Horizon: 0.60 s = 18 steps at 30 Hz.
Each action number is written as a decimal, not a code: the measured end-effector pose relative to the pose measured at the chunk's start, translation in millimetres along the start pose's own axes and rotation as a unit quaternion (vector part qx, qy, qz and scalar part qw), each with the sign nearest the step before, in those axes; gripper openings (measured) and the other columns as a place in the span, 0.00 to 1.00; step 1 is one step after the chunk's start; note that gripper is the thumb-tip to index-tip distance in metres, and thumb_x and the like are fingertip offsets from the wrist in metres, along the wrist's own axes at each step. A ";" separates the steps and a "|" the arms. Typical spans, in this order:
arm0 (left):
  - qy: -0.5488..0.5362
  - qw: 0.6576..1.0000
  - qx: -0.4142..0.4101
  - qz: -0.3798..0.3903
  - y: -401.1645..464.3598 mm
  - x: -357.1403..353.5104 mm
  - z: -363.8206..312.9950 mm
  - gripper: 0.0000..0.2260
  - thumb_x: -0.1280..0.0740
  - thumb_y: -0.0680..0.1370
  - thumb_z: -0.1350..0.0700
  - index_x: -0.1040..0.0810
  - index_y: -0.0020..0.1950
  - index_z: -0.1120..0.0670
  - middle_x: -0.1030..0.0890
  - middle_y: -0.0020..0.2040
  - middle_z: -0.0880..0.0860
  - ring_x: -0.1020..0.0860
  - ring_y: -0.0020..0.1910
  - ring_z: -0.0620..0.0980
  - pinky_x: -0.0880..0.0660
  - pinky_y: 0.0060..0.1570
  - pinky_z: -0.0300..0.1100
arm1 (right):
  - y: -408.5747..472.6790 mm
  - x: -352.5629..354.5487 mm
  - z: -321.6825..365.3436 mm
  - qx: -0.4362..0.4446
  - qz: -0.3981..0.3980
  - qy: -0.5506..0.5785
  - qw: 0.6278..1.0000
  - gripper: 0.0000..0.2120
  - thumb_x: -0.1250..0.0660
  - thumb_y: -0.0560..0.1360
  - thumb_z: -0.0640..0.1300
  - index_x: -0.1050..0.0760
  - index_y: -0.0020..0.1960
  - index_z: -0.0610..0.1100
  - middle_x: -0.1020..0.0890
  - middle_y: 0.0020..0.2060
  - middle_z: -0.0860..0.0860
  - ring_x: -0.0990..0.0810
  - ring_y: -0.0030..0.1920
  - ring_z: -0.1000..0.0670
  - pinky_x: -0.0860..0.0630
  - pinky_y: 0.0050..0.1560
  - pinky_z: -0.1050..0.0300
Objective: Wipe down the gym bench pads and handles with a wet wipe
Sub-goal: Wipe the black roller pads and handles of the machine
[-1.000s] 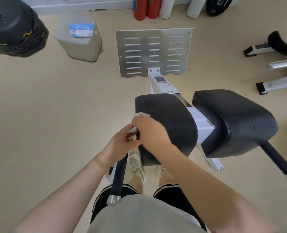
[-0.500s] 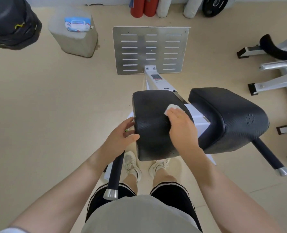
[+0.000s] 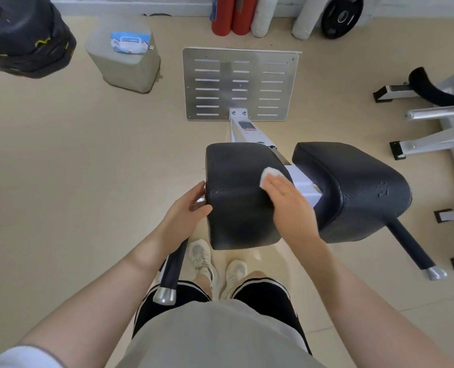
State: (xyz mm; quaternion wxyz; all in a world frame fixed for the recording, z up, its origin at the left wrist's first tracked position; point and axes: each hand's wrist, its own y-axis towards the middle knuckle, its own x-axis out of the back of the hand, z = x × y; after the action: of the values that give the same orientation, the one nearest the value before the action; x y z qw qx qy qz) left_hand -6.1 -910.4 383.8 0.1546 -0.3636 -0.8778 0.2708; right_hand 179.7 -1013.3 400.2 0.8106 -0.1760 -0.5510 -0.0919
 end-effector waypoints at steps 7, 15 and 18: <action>-0.024 0.999 -0.001 -0.042 -2.4 -9.7 7.7 0.23 0.42 0.79 0.64 0.34 0.72 0.48 0.29 0.69 0.44 0.32 0.68 0.43 0.36 0.68 0.42 | -3.0 -7.7 9.7 0.027 -0.024 0.024 0.999 0.20 0.42 0.71 0.27 0.28 0.61 0.40 0.25 0.61 0.46 0.27 0.61 0.45 0.28 0.60 0.52; -0.097 0.979 -0.030 -0.176 -13.6 -45.0 10.9 0.20 0.43 0.78 0.69 0.28 0.65 0.51 0.22 0.56 0.42 0.24 0.51 0.30 0.30 0.49 0.22 | -4.7 -21.8 29.7 0.176 -0.023 -0.011 0.984 0.20 0.41 0.65 0.35 0.22 0.55 0.36 0.18 0.52 0.44 0.19 0.53 0.45 0.23 0.54 0.53; -0.107 0.977 -0.006 -0.186 -13.8 -57.3 15.7 0.25 0.40 0.78 0.66 0.37 0.73 0.49 0.27 0.66 0.45 0.28 0.63 0.38 0.33 0.58 0.28 | -6.6 -11.5 -15.1 0.084 -0.031 -0.004 0.996 0.23 0.48 0.71 0.30 0.29 0.64 0.38 0.25 0.64 0.44 0.27 0.64 0.44 0.29 0.61 0.52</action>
State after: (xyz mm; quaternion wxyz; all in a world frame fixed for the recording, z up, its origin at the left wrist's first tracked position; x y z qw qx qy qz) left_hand 18.3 -965.6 375.0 0.1057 -0.1635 -0.9433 0.2689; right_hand 186.1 -1025.7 385.8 0.8171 -0.0904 -0.5651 -0.0694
